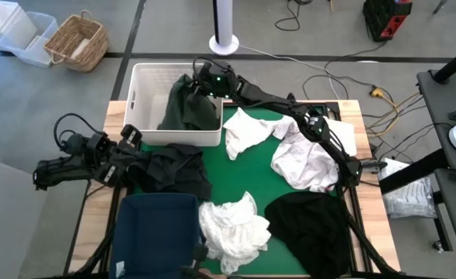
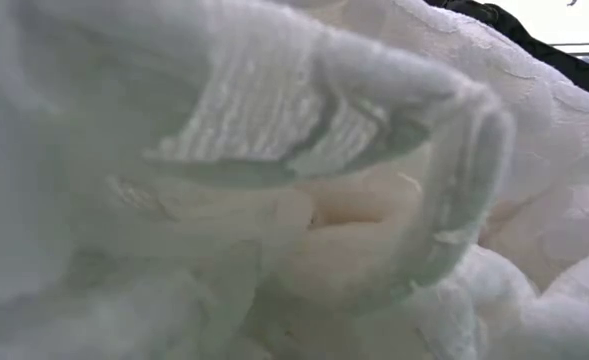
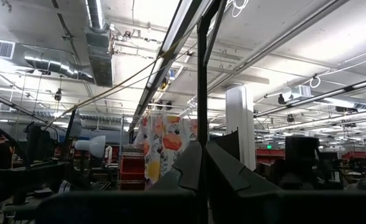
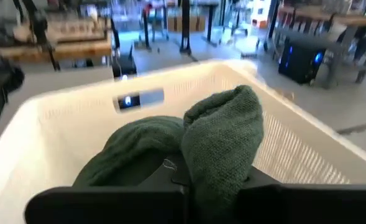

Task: Sort clothes
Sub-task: Put the green shirt into the white bin

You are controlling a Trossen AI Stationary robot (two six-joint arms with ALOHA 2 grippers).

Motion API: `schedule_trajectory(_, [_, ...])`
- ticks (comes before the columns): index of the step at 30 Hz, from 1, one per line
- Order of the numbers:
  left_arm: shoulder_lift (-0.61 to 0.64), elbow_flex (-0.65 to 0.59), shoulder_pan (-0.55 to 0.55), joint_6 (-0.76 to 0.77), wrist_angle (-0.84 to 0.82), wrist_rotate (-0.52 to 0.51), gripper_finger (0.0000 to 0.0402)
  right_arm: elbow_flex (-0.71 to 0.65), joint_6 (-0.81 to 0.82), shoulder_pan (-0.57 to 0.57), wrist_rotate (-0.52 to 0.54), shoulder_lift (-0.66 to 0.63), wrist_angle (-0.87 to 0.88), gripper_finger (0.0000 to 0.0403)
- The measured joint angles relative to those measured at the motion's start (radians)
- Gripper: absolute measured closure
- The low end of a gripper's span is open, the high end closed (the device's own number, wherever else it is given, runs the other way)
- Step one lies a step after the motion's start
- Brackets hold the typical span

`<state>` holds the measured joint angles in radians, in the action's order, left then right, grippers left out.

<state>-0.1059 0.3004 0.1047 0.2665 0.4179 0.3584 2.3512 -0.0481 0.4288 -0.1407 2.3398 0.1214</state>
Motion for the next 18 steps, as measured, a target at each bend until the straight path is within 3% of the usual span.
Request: schedule_trajectory(18, [0.000,0.000,0.000,-0.021,-0.010,0.000,0.0401,0.000,-0.190,-0.034,0.005,-0.033,0.360,0.0390])
